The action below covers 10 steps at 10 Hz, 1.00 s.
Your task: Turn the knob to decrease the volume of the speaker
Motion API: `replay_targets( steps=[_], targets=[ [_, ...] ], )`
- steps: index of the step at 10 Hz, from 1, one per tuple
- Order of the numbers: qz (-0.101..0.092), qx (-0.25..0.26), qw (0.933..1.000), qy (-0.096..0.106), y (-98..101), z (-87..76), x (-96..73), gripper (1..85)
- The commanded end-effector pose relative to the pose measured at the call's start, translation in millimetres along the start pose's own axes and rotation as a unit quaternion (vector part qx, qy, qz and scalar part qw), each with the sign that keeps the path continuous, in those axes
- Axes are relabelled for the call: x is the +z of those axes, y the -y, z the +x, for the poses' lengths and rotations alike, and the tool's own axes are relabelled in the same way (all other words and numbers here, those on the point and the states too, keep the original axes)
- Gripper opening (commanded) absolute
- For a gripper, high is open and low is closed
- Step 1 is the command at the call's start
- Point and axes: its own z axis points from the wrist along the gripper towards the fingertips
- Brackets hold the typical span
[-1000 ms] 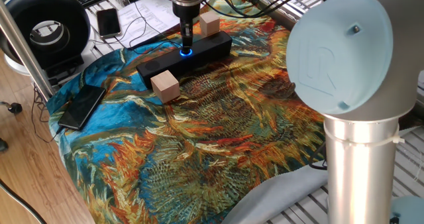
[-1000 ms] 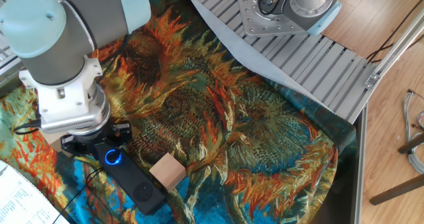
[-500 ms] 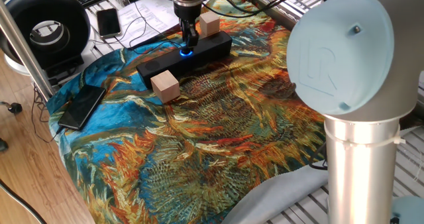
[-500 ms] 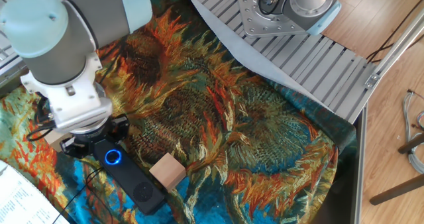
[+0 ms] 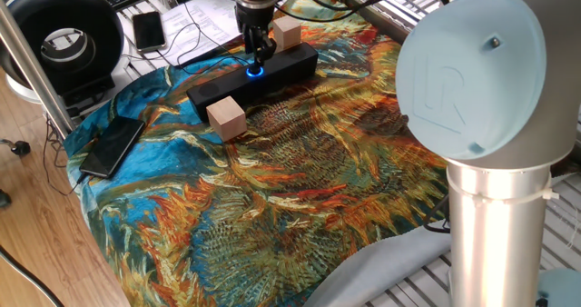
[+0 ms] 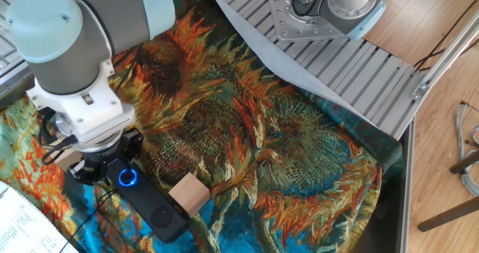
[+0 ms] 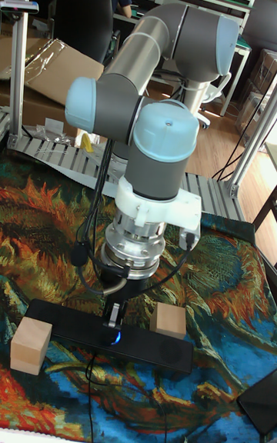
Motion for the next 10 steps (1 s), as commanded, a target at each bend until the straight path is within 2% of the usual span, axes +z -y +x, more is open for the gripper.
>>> replay_targets(
  steps=[1,4,8,10],
  targets=[
    [0.000,-0.050,0.9987,0.008,0.0,-3.8,0.6,44.3],
    [-0.001,-0.074,0.9971,0.018,-1.7,-4.6,2.3,44.3],
    [-0.013,-0.068,0.9968,0.041,-7.0,-9.3,11.6,44.3],
    [-0.012,-0.092,0.9952,0.032,-5.5,-5.5,14.7,44.3]
  ],
)
